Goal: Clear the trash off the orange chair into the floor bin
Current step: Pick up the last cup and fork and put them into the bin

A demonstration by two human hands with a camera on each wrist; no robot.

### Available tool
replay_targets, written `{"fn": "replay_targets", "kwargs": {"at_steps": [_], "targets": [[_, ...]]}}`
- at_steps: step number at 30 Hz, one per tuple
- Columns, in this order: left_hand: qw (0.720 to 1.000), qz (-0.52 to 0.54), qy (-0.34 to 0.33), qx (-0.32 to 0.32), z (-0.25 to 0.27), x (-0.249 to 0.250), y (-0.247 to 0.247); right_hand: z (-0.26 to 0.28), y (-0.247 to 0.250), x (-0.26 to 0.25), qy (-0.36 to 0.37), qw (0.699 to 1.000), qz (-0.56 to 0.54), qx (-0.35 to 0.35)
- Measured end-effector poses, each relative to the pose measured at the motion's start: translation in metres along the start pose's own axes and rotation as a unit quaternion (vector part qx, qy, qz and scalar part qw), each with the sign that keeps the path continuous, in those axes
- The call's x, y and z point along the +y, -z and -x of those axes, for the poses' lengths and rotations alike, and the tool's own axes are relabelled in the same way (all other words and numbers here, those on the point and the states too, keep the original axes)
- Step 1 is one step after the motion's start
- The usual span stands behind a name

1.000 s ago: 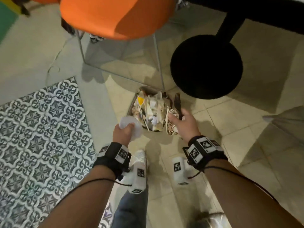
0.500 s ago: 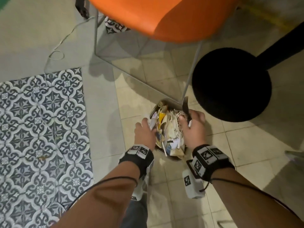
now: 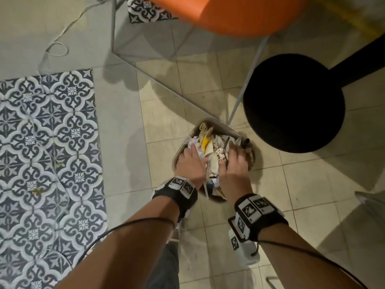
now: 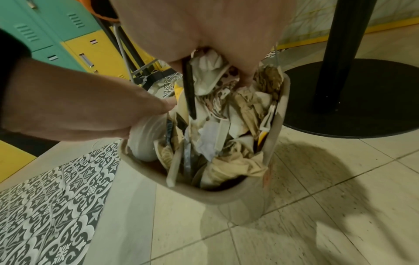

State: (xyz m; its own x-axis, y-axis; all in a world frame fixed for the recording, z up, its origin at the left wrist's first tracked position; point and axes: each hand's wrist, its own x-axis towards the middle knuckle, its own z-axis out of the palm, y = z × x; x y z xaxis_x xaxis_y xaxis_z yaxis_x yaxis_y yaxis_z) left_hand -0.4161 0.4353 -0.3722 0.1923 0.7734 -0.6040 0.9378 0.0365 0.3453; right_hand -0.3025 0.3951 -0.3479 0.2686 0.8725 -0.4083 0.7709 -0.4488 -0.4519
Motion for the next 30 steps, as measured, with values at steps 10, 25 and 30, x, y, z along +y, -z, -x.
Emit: {"fn": "replay_targets", "kwargs": {"at_steps": [10, 25, 30], "targets": [[0.998, 0.022, -0.03, -0.057, -0.012, -0.007, 0.002, -0.024, 0.003, -0.002, -0.033, 0.996, 0.068, -0.056], [0.995, 0.071, -0.058, 0.028, 0.017, -0.005, 0.021, -0.004, 0.027, 0.002, -0.061, 0.977, -0.204, -0.018], [0.997, 0.032, -0.041, 0.051, 0.015, -0.003, 0.012, 0.001, 0.019, 0.013, -0.073, 0.976, -0.204, 0.022]]}}
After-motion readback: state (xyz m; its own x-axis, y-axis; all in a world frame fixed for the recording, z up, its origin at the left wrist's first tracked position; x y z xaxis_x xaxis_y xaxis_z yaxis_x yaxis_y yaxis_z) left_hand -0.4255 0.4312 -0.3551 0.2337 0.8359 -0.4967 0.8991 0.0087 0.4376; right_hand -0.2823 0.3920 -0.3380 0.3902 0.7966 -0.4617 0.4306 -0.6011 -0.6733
